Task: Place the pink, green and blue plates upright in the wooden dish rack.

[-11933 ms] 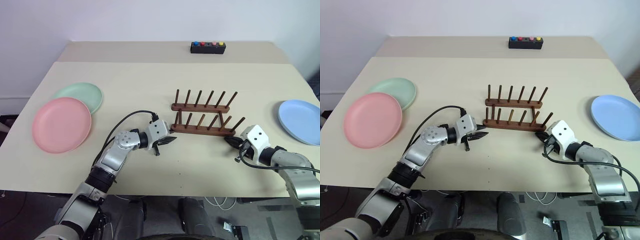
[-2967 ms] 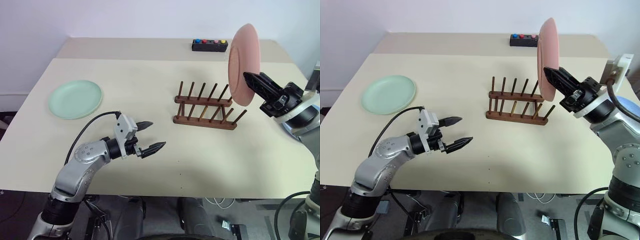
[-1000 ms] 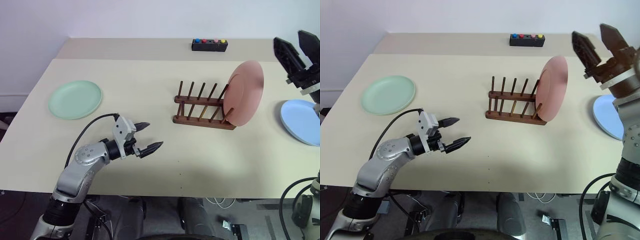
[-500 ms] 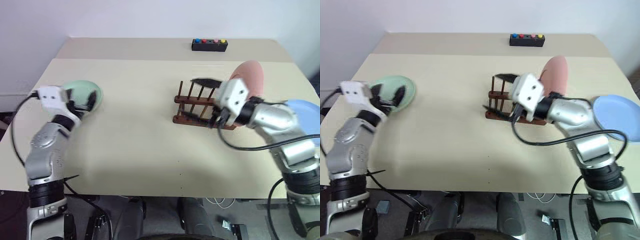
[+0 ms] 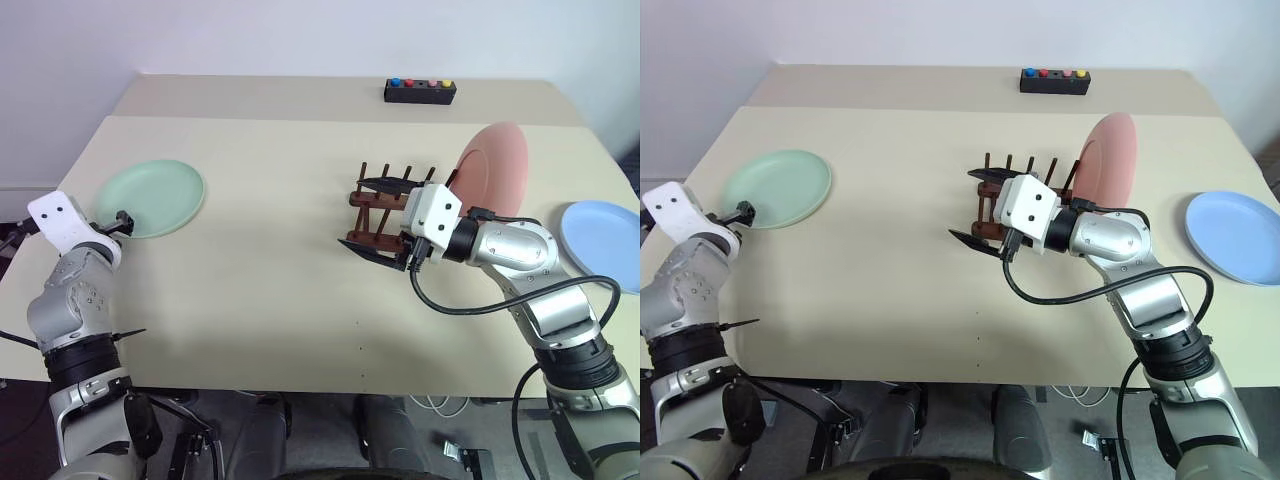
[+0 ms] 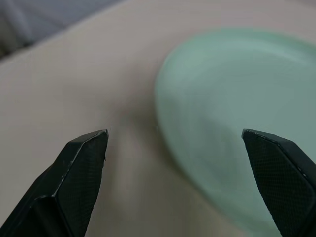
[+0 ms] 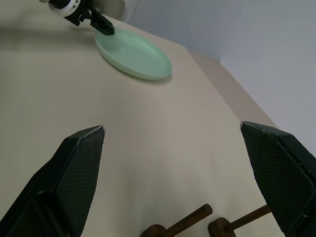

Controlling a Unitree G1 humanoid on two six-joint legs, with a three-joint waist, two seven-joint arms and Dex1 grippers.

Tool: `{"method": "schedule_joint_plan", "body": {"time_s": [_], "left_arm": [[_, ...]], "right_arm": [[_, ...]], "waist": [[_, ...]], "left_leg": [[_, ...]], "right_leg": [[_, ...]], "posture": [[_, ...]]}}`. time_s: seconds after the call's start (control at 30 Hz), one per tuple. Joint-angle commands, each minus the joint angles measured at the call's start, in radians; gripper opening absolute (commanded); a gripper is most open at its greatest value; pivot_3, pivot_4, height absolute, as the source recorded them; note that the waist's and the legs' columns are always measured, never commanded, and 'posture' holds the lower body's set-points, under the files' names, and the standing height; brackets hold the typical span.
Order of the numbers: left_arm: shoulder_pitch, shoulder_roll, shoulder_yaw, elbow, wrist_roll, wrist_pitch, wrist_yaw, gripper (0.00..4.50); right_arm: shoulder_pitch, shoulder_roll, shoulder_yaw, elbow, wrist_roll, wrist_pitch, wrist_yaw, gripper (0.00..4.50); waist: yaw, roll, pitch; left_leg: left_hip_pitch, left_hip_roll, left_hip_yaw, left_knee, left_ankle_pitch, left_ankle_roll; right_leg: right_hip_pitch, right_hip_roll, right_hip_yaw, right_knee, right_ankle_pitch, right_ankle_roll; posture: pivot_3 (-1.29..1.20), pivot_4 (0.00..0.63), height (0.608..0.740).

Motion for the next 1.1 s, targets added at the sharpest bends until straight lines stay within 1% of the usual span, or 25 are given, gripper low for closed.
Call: {"method": "schedule_joint_plan", "body": {"time_s": [0.03, 0.1, 0.13, 0.17, 0.2, 0.27, 0.33, 0.37, 0.4, 0.57, 0.7, 0.77, 0.83, 0.9, 1.03, 1.1], "left_arm": [[-0.046, 0.002, 0.062, 0.037, -0.055, 0.012, 0.007, 4.50], [-0.063, 0.002, 0.065, 0.070, -0.057, -0.001, 0.014, 4.50], [-0.076, -0.005, 0.076, 0.078, -0.069, -0.015, 0.019, 3.95], [-0.083, -0.008, 0.079, 0.079, -0.074, -0.025, 0.020, 3.64], [-0.087, -0.008, 0.075, 0.079, -0.073, -0.029, 0.021, 3.17], [-0.088, -0.005, 0.072, 0.082, -0.073, -0.034, 0.022, 2.10], [-0.087, -0.005, 0.073, 0.085, -0.076, -0.041, 0.024, 1.16], [-0.086, -0.005, 0.073, 0.085, -0.077, -0.043, 0.025, 0.55], [-0.085, -0.004, 0.073, 0.083, -0.079, -0.044, 0.025, 0.06], [-0.070, 0.000, 0.069, 0.061, -0.091, -0.043, 0.022, 0.02], [-0.063, -0.032, 0.034, -0.050, -0.126, -0.104, -0.055, 0.02], [-0.067, -0.056, -0.029, -0.156, -0.114, -0.159, -0.098, 0.02], [-0.073, -0.062, -0.101, -0.233, -0.068, -0.217, -0.121, 0.02], [-0.079, -0.054, -0.157, -0.273, -0.014, -0.262, -0.123, 0.02], [-0.149, -0.101, -0.212, -0.333, -0.025, -0.279, -0.111, 0.02], [-0.171, -0.111, -0.295, -0.362, 0.031, -0.275, -0.112, 0.02]], "right_arm": [[0.008, 0.009, -0.028, -0.024, -0.008, -0.014, -0.005, 4.48], [0.014, 0.009, -0.031, -0.025, -0.015, -0.015, -0.008, 4.48], [0.018, 0.007, -0.032, -0.025, -0.022, -0.019, -0.010, 4.50], [0.021, 0.007, -0.035, -0.025, -0.024, -0.020, -0.012, 4.50], [0.023, 0.007, -0.037, -0.025, -0.027, -0.021, -0.013, 4.50], [0.026, 0.009, -0.040, -0.026, -0.030, -0.021, -0.013, 4.50], [0.029, 0.011, -0.041, -0.028, -0.032, -0.021, -0.012, 4.50], [0.030, 0.011, -0.041, -0.028, -0.034, -0.022, -0.012, 4.50], [0.029, 0.012, -0.041, -0.027, -0.038, -0.024, -0.012, 4.50], [0.025, 0.018, -0.038, -0.018, -0.050, -0.036, -0.010, 4.50], [0.014, 0.023, -0.034, -0.007, -0.066, -0.056, -0.011, 4.50], [-0.006, 0.028, -0.025, 0.009, -0.097, -0.083, -0.019, 4.50], [-0.027, 0.035, -0.017, 0.027, -0.131, -0.114, -0.028, 4.50], [-0.046, 0.043, -0.010, 0.046, -0.167, -0.149, -0.039, 4.50], [-0.106, 0.070, 0.005, 0.115, -0.281, -0.221, -0.112, 4.50], [-0.145, 0.074, 0.021, 0.154, -0.362, -0.269, -0.154, 4.50]], "waist": [[0.000, 0.000, 0.000], [0.001, 0.000, 0.000], [0.001, 0.000, 0.000], [0.001, 0.000, 0.000], [0.001, 0.000, 0.000], [0.001, 0.000, 0.000], [0.000, 0.000, 0.000], [0.000, 0.000, 0.000], [0.000, 0.000, 0.000], [0.000, 0.000, 0.000], [0.000, 0.000, 0.000], [0.005, -0.001, 0.000], [0.008, -0.002, 0.000], [0.005, -0.002, 0.000], [0.001, -0.002, 0.000], [-0.001, -0.002, 0.000]], "left_leg": [[0.000, 0.000, 0.000, 0.000, 0.000, 0.000], [0.000, 0.000, 0.000, 0.000, 0.000, 0.000], [0.000, 0.000, 0.000, 0.000, 0.000, 0.000], [0.000, 0.000, 0.000, 0.000, 0.000, 0.000], [0.000, 0.000, 0.000, 0.000, 0.000, 0.000], [0.000, 0.000, 0.000, 0.000, 0.000, 0.000], [0.000, 0.000, 0.000, 0.000, 0.000, 0.000], [0.000, 0.000, 0.000, 0.000, 0.000, 0.000], [0.000, 0.000, 0.000, 0.000, 0.000, 0.000], [0.000, 0.000, 0.000, 0.000, 0.000, 0.000], [0.000, 0.000, 0.000, 0.000, 0.000, 0.000], [0.000, 0.000, 0.000, 0.000, 0.000, 0.000], [-0.001, 0.000, 0.000, 0.001, 0.001, -0.001], [-0.001, 0.000, 0.000, 0.001, 0.001, -0.001], [0.000, 0.000, 0.000, 0.000, 0.001, -0.001], [0.000, 0.000, 0.000, 0.000, 0.001, -0.001]], "right_leg": [[0.000, 0.000, 0.000, 0.000, 0.000, 0.000], [0.000, 0.000, 0.000, 0.000, 0.000, 0.000], [0.000, 0.000, 0.000, 0.000, 0.000, 0.000], [0.000, 0.000, 0.000, 0.000, 0.000, 0.000], [0.000, 0.000, 0.000, 0.000, 0.000, 0.000], [0.000, 0.000, 0.000, 0.000, 0.000, 0.000], [0.000, 0.000, 0.000, 0.000, 0.000, 0.000], [0.000, 0.000, 0.000, 0.000, 0.000, 0.000], [0.000, 0.000, 0.000, 0.000, 0.000, 0.000], [0.000, 0.000, 0.000, 0.000, 0.000, 0.000], [0.000, 0.000, 0.000, 0.000, 0.000, 0.000], [0.000, 0.000, 0.000, 0.000, 0.000, 0.000], [0.000, 0.000, 0.000, 0.000, 0.000, 0.000], [0.000, 0.000, 0.000, 0.000, 0.001, 0.000], [0.000, 0.000, 0.000, 0.000, 0.001, 0.000], [0.000, 0.000, 0.000, 0.000, 0.001, 0.000]], "posture": [[0.00, 0.150, 0.734], [0.00, 0.150, 0.734], [0.00, 0.150, 0.734], [0.00, 0.150, 0.734], [0.00, 0.150, 0.734], [0.00, 0.150, 0.734], [0.00, 0.150, 0.734], [0.00, 0.150, 0.734], [0.00, 0.150, 0.734], [0.00, 0.150, 0.734], [0.00, 0.150, 0.734], [0.00, 0.150, 0.734], [0.00, 0.150, 0.734], [0.00, 0.150, 0.734], [0.00, 0.150, 0.734], [0.00, 0.150, 0.734]]}}
